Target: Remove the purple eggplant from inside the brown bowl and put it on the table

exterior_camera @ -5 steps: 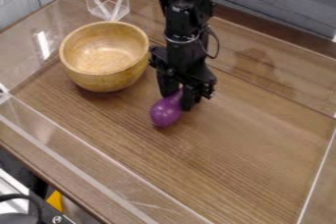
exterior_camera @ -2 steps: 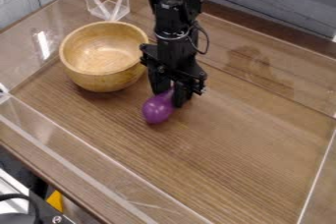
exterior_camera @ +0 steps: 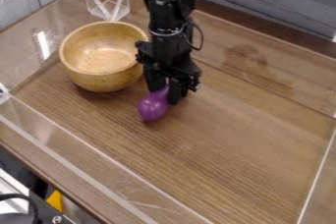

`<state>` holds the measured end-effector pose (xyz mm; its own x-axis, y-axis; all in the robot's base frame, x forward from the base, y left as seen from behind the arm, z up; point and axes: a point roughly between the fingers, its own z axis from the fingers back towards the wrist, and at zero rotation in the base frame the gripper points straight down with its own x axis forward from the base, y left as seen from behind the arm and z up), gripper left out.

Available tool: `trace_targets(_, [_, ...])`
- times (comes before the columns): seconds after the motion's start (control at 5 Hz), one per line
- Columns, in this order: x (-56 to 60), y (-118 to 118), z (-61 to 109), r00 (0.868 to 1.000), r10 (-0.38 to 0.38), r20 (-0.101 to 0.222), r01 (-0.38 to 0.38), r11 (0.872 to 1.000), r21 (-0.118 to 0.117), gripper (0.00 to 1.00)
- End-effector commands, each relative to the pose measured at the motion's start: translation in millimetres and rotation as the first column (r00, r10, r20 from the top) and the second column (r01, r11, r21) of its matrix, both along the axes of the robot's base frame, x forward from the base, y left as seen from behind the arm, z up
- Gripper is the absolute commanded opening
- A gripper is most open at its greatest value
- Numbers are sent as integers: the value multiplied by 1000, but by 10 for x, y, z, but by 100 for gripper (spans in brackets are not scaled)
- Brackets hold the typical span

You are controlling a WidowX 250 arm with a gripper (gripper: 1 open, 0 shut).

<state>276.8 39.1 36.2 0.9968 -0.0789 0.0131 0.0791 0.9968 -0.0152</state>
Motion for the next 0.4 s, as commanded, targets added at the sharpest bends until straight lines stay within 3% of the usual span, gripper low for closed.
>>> trace_targets(0.0, [106, 53, 135, 999, 7, 49, -7, 1000, 6, 0])
trace_targets(0.2, [101, 70, 147, 999, 11, 48, -11, 1000, 3, 0])
